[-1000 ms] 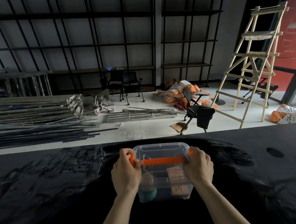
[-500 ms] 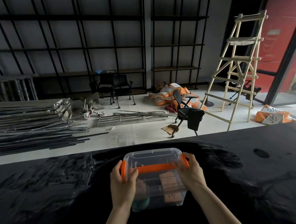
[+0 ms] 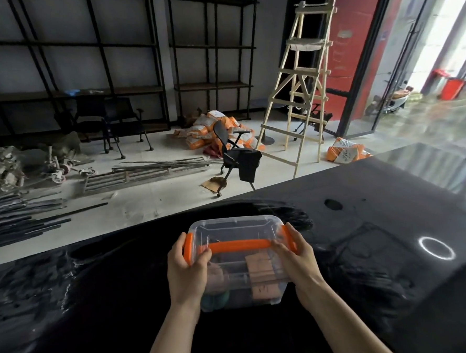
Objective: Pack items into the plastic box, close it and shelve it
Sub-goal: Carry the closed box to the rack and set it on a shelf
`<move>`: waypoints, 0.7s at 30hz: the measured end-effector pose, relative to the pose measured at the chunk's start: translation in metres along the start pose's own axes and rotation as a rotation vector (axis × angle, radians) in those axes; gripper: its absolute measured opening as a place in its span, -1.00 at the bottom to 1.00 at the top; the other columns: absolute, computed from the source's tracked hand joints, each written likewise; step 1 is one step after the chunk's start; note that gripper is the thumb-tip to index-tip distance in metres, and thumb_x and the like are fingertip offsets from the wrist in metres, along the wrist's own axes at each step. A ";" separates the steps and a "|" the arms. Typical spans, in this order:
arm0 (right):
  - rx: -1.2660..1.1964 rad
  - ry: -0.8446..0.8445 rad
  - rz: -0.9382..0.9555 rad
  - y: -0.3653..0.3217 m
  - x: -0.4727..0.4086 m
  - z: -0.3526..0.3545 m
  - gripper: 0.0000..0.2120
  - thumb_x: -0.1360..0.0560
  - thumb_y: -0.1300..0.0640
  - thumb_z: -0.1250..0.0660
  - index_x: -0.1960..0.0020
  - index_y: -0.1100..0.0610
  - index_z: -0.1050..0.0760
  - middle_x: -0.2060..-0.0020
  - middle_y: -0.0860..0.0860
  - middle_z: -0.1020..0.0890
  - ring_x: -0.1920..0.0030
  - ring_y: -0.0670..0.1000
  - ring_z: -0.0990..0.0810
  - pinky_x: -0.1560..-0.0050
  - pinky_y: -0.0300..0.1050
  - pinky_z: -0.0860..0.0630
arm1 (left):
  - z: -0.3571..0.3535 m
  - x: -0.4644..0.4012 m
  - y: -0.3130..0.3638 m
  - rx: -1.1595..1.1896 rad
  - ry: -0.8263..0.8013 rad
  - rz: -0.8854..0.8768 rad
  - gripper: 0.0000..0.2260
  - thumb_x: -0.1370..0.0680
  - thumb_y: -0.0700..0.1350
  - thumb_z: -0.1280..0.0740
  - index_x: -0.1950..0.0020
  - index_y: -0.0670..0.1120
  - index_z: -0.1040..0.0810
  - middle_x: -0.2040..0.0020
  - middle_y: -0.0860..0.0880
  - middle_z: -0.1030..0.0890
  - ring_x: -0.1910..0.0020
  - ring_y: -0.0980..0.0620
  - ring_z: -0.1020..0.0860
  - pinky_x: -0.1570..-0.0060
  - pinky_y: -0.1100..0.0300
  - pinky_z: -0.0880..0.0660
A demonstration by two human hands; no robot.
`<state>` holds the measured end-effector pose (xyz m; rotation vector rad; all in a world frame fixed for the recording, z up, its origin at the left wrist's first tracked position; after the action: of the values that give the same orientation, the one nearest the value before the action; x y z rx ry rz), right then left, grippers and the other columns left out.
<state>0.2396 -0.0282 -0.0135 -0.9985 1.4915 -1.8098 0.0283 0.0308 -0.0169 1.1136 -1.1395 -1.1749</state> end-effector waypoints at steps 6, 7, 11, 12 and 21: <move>-0.061 0.186 0.031 0.001 0.017 0.112 -0.26 -0.46 0.05 -0.50 -0.57 -0.06 -0.30 -0.43 0.00 -0.51 -0.34 0.08 -0.55 -0.30 0.10 -0.55 | -0.097 0.044 0.025 0.001 -0.185 -0.064 -0.37 -0.53 -0.08 -0.40 -0.55 0.02 -0.25 -0.48 -0.05 -0.35 -0.35 -0.02 -0.42 -0.24 0.05 -0.46; -0.059 0.220 0.040 0.001 0.022 0.132 -0.26 -0.45 0.05 -0.50 -0.57 -0.06 -0.30 -0.43 0.00 -0.51 -0.33 0.09 -0.56 -0.28 0.10 -0.57 | -0.114 0.055 0.029 0.002 -0.214 -0.076 -0.37 -0.52 -0.08 -0.40 -0.55 0.01 -0.25 -0.48 -0.07 -0.35 -0.38 -0.06 -0.42 -0.29 -0.02 -0.47; -0.037 0.379 0.085 0.008 0.047 0.225 -0.32 -0.45 0.04 -0.46 -0.54 -0.07 -0.35 -0.35 0.01 -0.57 -0.21 0.06 -0.63 -0.06 0.03 -0.67 | -0.189 0.109 0.039 0.019 -0.346 -0.142 -0.38 -0.52 -0.11 -0.40 -0.55 -0.03 -0.27 -0.48 -0.08 -0.36 -0.40 -0.08 -0.42 -0.35 -0.11 -0.44; -0.035 0.418 0.092 0.013 0.055 0.251 -0.34 -0.44 0.04 -0.45 -0.52 -0.07 -0.38 -0.33 0.02 -0.59 -0.20 0.08 -0.64 -0.08 0.08 -0.68 | -0.209 0.125 0.038 0.019 -0.379 -0.157 -0.38 -0.51 -0.11 -0.40 -0.55 -0.04 -0.27 -0.48 -0.07 -0.37 -0.41 -0.07 -0.41 -0.38 -0.09 -0.40; 0.060 0.757 0.138 0.137 0.156 0.487 -0.41 -0.57 0.07 -0.35 -0.57 0.06 -0.30 -0.41 0.10 -0.52 -0.28 0.12 -0.57 -0.19 0.07 -0.58 | -0.398 0.314 -0.041 0.032 -0.705 -0.230 -0.39 -0.51 -0.14 -0.40 -0.54 -0.10 -0.30 -0.41 -0.07 -0.48 -0.25 -0.01 -0.51 -0.26 0.00 -0.48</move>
<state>0.5583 -0.4469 -0.0744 -0.1466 1.8452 -2.2319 0.4345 -0.2691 -0.0760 0.8835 -1.5859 -1.8164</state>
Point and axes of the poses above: each hand's wrist, its own x-axis away from the middle knuckle, its own z-axis out of the back of the hand, y = z × x, the point moved 1 cm from there along -x, towards the middle knuckle
